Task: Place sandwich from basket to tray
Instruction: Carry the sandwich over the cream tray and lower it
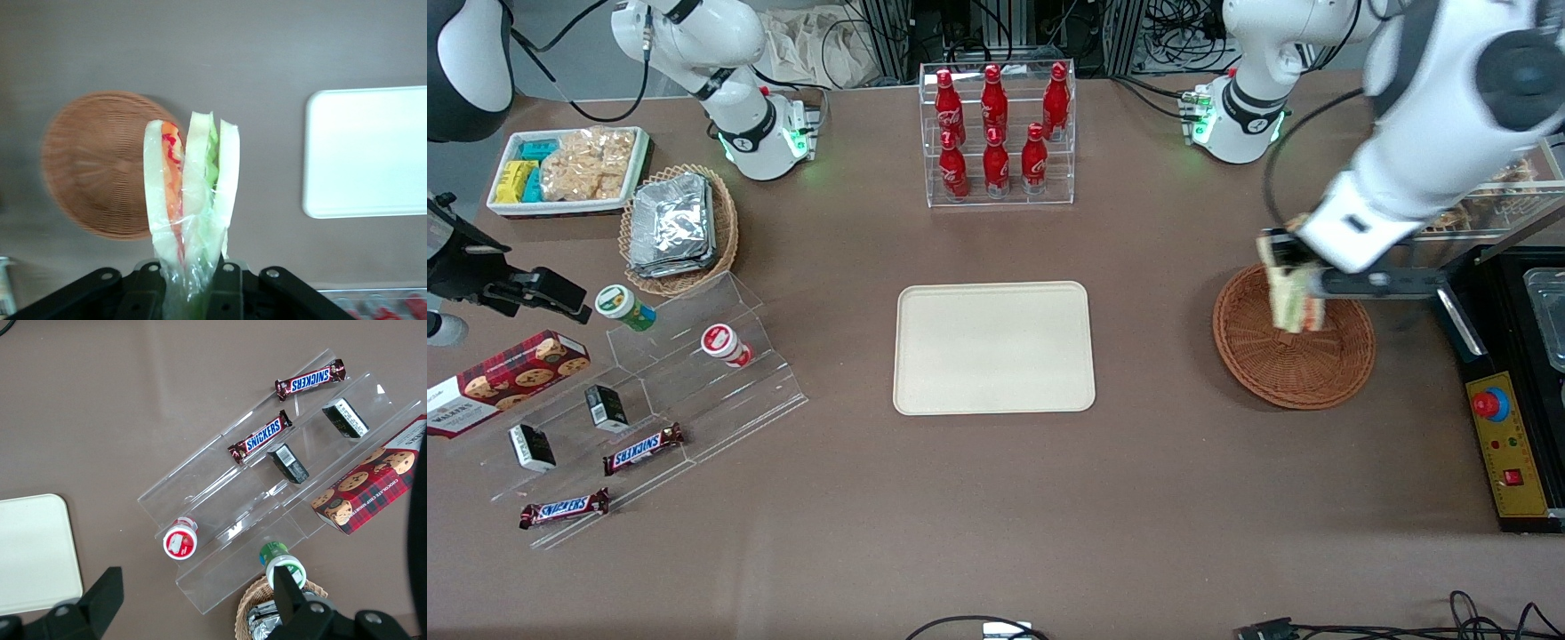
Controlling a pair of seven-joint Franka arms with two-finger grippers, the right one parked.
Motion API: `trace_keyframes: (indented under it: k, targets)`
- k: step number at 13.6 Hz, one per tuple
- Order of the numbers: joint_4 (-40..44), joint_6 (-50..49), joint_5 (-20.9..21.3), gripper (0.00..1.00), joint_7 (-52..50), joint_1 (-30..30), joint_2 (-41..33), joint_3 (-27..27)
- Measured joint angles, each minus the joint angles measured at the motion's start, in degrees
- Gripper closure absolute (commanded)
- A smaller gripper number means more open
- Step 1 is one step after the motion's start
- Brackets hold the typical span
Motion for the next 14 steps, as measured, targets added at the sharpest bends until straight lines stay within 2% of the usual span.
trace_keyframes:
  k: [3, 5, 6, 7, 11, 14]
  targets:
    - [5.0, -0.1, 1.5, 0.99, -13.4, -0.8, 6.9, -10.6]
    - [6.4, 0.1, 3.9, 0.97, -18.7, -1.7, 10.9, -14.5]
    - [6.4, 1.1, 4.4, 0.97, -19.9, -2.3, 12.7, -15.2]
    - [6.2, 3.0, 4.7, 0.92, -20.6, -2.9, 14.6, -15.4]
    - [3.1, 14.7, 5.0, 0.92, -21.9, -3.2, 22.3, -15.4]
    - [-0.2, 24.6, 8.3, 0.92, -23.7, -3.2, 27.8, -15.4]
